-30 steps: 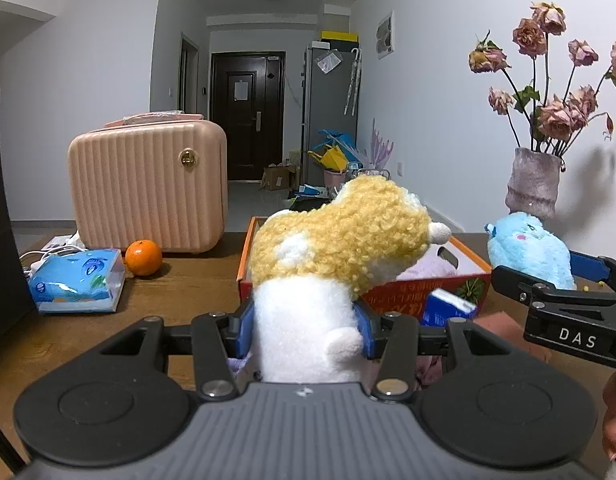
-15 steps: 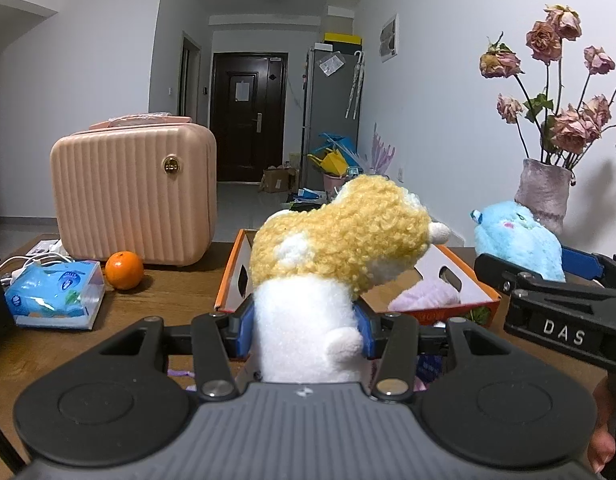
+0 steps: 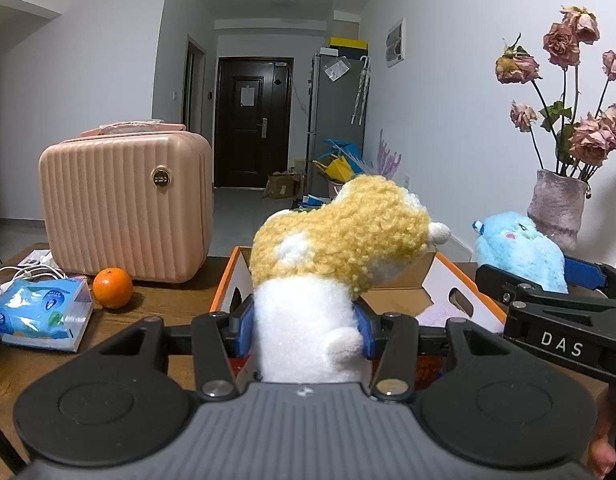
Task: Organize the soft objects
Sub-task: 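Lift the blue plush and the sheep plush toward the box with both grippers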
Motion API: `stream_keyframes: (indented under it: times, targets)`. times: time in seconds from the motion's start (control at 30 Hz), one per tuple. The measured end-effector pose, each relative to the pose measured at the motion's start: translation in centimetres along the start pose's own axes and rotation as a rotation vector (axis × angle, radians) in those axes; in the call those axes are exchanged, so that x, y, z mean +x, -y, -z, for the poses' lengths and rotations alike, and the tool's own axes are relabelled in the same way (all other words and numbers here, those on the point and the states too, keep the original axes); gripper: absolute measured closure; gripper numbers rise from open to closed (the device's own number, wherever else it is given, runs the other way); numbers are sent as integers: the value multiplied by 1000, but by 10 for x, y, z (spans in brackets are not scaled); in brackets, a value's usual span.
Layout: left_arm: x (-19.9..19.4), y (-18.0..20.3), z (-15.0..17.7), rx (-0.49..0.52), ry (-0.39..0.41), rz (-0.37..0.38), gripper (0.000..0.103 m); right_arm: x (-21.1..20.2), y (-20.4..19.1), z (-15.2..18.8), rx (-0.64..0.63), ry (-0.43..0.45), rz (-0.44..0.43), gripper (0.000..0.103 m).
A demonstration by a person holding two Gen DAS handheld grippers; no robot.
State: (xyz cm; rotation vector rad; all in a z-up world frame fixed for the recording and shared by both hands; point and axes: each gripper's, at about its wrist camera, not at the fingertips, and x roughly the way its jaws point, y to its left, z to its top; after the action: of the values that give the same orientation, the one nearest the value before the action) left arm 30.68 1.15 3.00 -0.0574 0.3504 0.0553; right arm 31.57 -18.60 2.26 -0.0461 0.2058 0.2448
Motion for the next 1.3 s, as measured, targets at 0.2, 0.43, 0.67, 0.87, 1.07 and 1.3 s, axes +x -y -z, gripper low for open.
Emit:
stream_keyframes:
  times: [0.2, 0.43, 0.67, 0.87, 1.07, 1.3]
  targets:
    - [14, -1, -5, 4, 1, -7, 54, 19, 5, -5, -1, -10, 5, 20]
    - [32, -1, -9, 18, -5, -20, 54, 40, 10, -9, -6, -23, 5, 20]
    - [52, -1, -13, 24, -9, -29, 54, 61, 9, -9, -24, -39, 0, 20]
    - [70, -3, -15, 29, -29, -37, 54, 79, 9, -9, -29, -57, -3, 19]
    - [87, -4, -17, 37, -38, -49, 54, 99, 11, -7, -35, -85, -6, 20]
    - [109, -7, -21, 40, -51, -57, 54, 115, 8, -8, -55, -100, -13, 20]
